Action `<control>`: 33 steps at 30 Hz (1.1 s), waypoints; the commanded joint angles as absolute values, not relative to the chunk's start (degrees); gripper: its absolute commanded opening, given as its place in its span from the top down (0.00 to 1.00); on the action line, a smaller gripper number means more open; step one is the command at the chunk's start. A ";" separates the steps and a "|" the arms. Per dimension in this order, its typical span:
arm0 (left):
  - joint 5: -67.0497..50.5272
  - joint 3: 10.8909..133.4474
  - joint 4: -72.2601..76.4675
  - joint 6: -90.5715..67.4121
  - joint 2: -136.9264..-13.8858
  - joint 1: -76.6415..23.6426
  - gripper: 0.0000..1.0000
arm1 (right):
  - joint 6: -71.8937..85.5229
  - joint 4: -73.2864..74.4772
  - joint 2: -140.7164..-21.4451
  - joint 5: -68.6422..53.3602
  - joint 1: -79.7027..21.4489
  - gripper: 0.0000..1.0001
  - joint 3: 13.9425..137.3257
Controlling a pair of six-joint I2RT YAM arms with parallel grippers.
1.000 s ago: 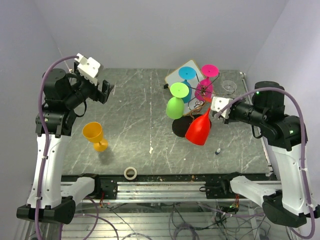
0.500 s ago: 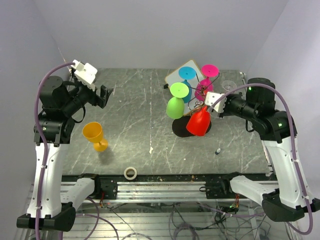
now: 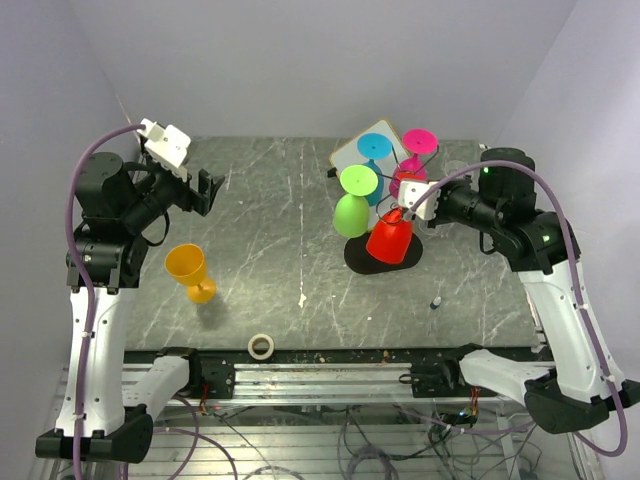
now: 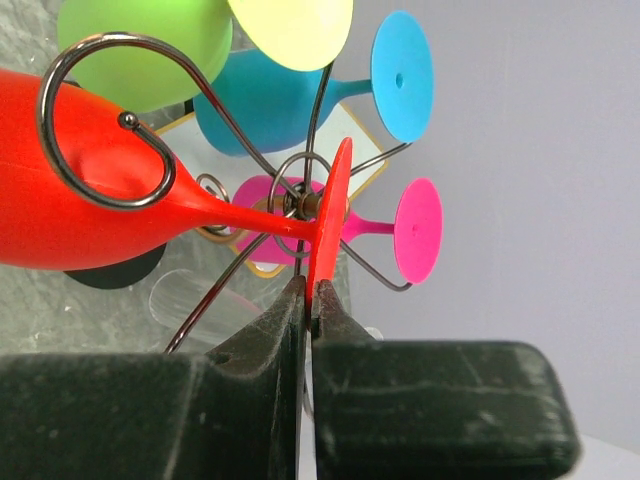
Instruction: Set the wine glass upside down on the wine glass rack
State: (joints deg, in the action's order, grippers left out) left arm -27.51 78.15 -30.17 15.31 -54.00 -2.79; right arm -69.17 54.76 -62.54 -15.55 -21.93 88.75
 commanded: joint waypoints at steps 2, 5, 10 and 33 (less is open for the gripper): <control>-29.47 79.42 -27.45 14.03 -53.79 -1.81 0.13 | -69.68 52.18 -64.12 -14.43 -23.49 1.00 89.44; -29.42 79.11 -27.55 13.95 -53.93 -1.74 0.13 | -69.59 52.29 -64.78 -15.53 -24.20 1.00 90.01; -29.43 78.28 -27.08 13.63 -54.19 -1.58 0.13 | -69.25 52.75 -66.07 -17.47 -25.35 1.00 90.84; -30.33 77.98 -27.46 14.10 -54.64 -1.35 0.13 | -68.96 57.12 -65.47 -25.16 -27.11 1.00 93.17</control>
State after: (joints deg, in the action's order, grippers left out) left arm -28.77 78.13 -29.78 14.31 -54.59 -1.96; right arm -69.28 55.31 -67.31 -23.03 -26.81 91.81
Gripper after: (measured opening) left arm 0.871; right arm 0.017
